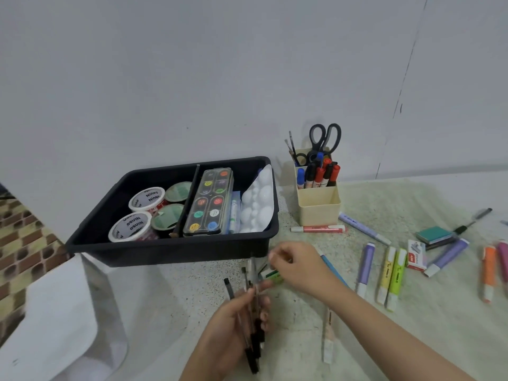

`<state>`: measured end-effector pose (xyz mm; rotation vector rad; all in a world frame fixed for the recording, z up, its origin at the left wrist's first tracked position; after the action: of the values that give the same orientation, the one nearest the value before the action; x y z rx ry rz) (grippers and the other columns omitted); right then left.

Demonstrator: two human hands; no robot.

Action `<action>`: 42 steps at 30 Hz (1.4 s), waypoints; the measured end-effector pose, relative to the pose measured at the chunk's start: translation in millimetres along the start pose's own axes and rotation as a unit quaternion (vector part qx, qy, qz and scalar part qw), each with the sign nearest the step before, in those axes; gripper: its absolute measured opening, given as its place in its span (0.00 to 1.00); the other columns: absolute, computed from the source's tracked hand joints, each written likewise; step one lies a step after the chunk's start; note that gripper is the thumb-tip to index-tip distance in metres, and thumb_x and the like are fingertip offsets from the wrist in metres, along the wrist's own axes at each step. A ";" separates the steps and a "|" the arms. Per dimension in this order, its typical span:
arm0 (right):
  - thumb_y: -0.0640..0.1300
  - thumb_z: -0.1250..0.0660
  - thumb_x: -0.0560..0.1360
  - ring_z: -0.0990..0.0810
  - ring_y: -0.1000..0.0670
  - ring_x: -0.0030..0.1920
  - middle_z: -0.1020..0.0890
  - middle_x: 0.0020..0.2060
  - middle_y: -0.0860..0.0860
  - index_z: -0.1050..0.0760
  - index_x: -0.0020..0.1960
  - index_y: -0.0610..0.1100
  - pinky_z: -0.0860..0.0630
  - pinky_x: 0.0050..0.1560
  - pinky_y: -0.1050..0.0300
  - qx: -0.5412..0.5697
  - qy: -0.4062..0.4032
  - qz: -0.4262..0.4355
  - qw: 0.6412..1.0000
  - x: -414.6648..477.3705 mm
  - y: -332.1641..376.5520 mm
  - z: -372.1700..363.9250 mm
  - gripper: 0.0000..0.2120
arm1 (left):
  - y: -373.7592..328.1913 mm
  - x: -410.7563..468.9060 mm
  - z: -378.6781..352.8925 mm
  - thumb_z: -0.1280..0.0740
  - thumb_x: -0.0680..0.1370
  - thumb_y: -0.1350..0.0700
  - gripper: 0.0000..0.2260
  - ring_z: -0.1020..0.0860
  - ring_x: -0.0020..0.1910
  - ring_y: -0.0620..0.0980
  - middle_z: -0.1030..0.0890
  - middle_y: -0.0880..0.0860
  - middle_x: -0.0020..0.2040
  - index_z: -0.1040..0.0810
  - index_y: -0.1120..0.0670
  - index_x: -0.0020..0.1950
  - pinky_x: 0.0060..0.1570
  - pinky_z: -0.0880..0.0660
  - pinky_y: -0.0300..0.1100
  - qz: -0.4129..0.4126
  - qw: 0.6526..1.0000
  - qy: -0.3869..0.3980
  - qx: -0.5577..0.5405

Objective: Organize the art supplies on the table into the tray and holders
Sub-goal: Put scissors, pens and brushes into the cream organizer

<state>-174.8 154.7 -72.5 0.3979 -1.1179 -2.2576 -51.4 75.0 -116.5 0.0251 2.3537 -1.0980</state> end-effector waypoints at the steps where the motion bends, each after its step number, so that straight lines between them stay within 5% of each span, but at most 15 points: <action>1: 0.47 0.40 0.78 0.24 0.52 0.39 0.23 0.34 0.55 0.28 0.37 0.53 0.29 0.37 0.58 -0.057 -0.023 -0.017 0.998 3.5 -5.5 0.0 0.11 | -1.6 -1.7 3.7 0.38 0.72 0.58 0.15 0.30 0.25 0.47 0.24 0.55 0.33 0.17 0.63 0.51 0.24 0.31 0.38 -0.008 1.000 -0.018 -0.004; 6: 0.50 0.44 0.78 0.28 0.48 0.37 0.31 0.30 0.52 0.37 0.33 0.46 0.37 0.33 0.57 -0.208 -0.082 -0.078 0.972 22.3 -16.3 -1.3 0.16 | -6.7 -8.4 21.7 0.36 0.70 0.59 0.14 0.30 0.22 0.45 0.23 0.54 0.32 0.23 0.64 0.52 0.20 0.32 0.35 -0.026 0.998 -0.050 -0.006; 10: 0.53 0.41 0.77 0.28 0.48 0.38 0.30 0.30 0.52 0.36 0.31 0.47 0.35 0.37 0.59 -0.245 -0.071 -0.121 0.959 39.3 -16.2 -7.6 0.18 | -8.3 -7.7 24.8 0.39 0.72 0.59 0.15 0.17 0.38 0.55 0.17 0.63 0.48 0.21 0.63 0.55 0.32 0.20 0.44 -0.010 0.999 -0.016 -0.042; 17: 0.57 0.36 0.71 0.23 0.49 0.36 0.22 0.32 0.51 0.27 0.32 0.46 0.31 0.35 0.60 -0.158 -0.058 -0.215 0.962 50.0 -21.7 0.7 0.17 | -8.0 -5.1 30.4 0.40 0.72 0.58 0.19 0.19 0.54 0.58 0.20 0.63 0.57 0.26 0.63 0.61 0.43 0.19 0.47 -0.001 0.999 0.011 -0.043; 20: 0.59 0.39 0.74 0.27 0.51 0.31 0.26 0.30 0.51 0.31 0.32 0.44 0.35 0.31 0.60 -0.101 -0.079 -0.215 0.968 47.1 -27.0 12.6 0.21 | -9.7 -2.1 34.3 0.40 0.72 0.58 0.20 0.20 0.55 0.58 0.20 0.63 0.57 0.26 0.63 0.62 0.48 0.19 0.48 -0.007 0.999 0.015 -0.046; 25: 0.48 0.40 0.74 0.34 0.49 0.32 0.32 0.31 0.47 0.32 0.35 0.43 0.38 0.35 0.57 0.096 -0.149 -0.134 0.975 26.6 -23.1 32.1 0.11 | -10.4 2.5 28.0 0.40 0.72 0.58 0.19 0.19 0.54 0.58 0.20 0.63 0.57 0.25 0.64 0.60 0.48 0.20 0.47 -0.006 0.999 0.032 -0.026; 30: 0.39 0.38 0.75 0.34 0.55 0.29 0.31 0.27 0.52 0.31 0.31 0.46 0.35 0.35 0.62 0.154 0.056 -0.035 0.986 -1.3 -6.8 18.3 0.14 | 0.9 7.9 7.8 0.41 0.76 0.58 0.17 0.21 0.57 0.61 0.21 0.64 0.58 0.24 0.65 0.61 0.56 0.23 0.52 0.040 0.997 0.059 0.032; 34: 0.39 0.33 0.74 0.32 0.57 0.28 0.30 0.24 0.56 0.28 0.31 0.48 0.33 0.34 0.65 0.105 0.099 0.028 0.989 -9.4 -5.4 15.1 0.13 | 5.2 7.2 -11.0 0.40 0.77 0.58 0.15 0.19 0.52 0.60 0.20 0.65 0.56 0.19 0.64 0.55 0.46 0.20 0.49 0.064 0.990 0.100 0.077; 37: 0.41 0.30 0.72 0.24 0.56 0.35 0.20 0.33 0.56 0.22 0.42 0.53 0.26 0.42 0.61 0.076 0.070 0.046 0.994 -12.3 -8.0 22.0 0.07 | 4.8 7.1 -20.0 0.39 0.75 0.59 0.14 0.17 0.45 0.57 0.19 0.64 0.54 0.17 0.62 0.52 0.42 0.20 0.48 0.068 0.983 0.133 0.105; 40: 0.42 0.28 0.72 0.20 0.58 0.45 0.18 0.44 0.55 0.26 0.59 0.63 0.27 0.48 0.66 0.100 0.073 0.039 0.992 -16.0 -13.7 26.2 0.22 | 4.8 8.8 -23.3 0.39 0.75 0.59 0.13 0.17 0.41 0.56 0.18 0.64 0.52 0.17 0.62 0.52 0.39 0.21 0.46 0.070 0.978 0.150 0.123; 42: 0.44 0.28 0.72 0.21 0.61 0.50 0.18 0.50 0.55 0.27 0.61 0.64 0.28 0.53 0.67 0.103 0.077 0.039 0.991 -18.4 -14.8 28.0 0.23 | 4.5 9.6 -26.2 0.38 0.76 0.60 0.12 0.17 0.41 0.56 0.19 0.64 0.52 0.17 0.62 0.52 0.39 0.21 0.47 0.071 0.975 0.163 0.130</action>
<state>-179.7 190.5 -67.2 0.5917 -1.2667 -2.0130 -70.6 94.9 -110.5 0.4970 2.4201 -1.4105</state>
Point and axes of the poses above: each hand's wrist, its own x-axis towards the middle knuckle, its own z-axis out of the back of the hand, y = z × x, the point moved 5 cm from there along x, towards the middle knuckle
